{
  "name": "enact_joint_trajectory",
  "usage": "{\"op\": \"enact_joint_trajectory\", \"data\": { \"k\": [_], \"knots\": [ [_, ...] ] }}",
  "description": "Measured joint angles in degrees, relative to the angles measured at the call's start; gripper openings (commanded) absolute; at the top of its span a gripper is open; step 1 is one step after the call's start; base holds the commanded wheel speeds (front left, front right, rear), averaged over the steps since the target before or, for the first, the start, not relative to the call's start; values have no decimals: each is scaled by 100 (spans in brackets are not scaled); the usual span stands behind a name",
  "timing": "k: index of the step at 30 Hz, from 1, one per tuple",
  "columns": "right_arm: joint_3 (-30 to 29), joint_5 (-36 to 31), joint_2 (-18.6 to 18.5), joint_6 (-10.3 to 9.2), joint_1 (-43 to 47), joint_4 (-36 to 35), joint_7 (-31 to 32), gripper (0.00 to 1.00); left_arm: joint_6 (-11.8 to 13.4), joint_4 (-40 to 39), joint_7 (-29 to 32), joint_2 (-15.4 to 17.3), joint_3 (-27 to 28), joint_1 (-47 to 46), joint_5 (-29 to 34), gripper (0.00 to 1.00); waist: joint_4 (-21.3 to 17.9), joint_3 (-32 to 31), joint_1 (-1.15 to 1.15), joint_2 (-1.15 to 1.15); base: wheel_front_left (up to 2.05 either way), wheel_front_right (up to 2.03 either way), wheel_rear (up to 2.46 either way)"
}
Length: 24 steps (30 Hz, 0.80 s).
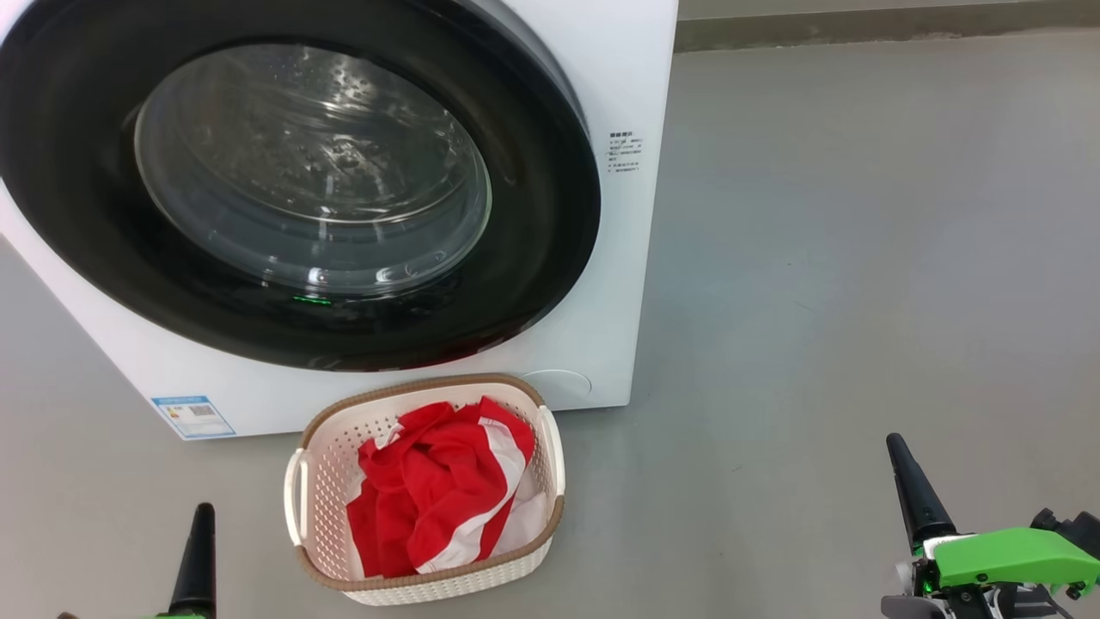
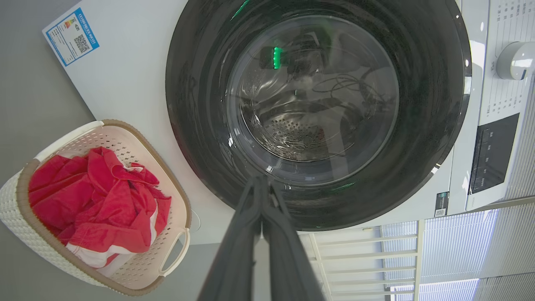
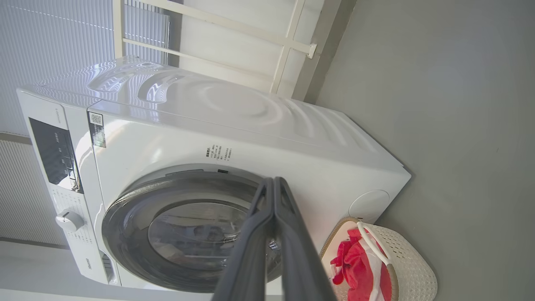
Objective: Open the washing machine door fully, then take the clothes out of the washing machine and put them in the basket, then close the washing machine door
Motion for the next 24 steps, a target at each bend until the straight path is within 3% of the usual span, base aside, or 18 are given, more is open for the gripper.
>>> {"op": "enact_joint_trajectory", "data": {
  "k": [24],
  "knots": [
    [-254,1273,156,0,0,-160,400,0,0,38,355,42,-30,-197,-1403,0,72,-73,0,0,0,0,0]
  ]
}}
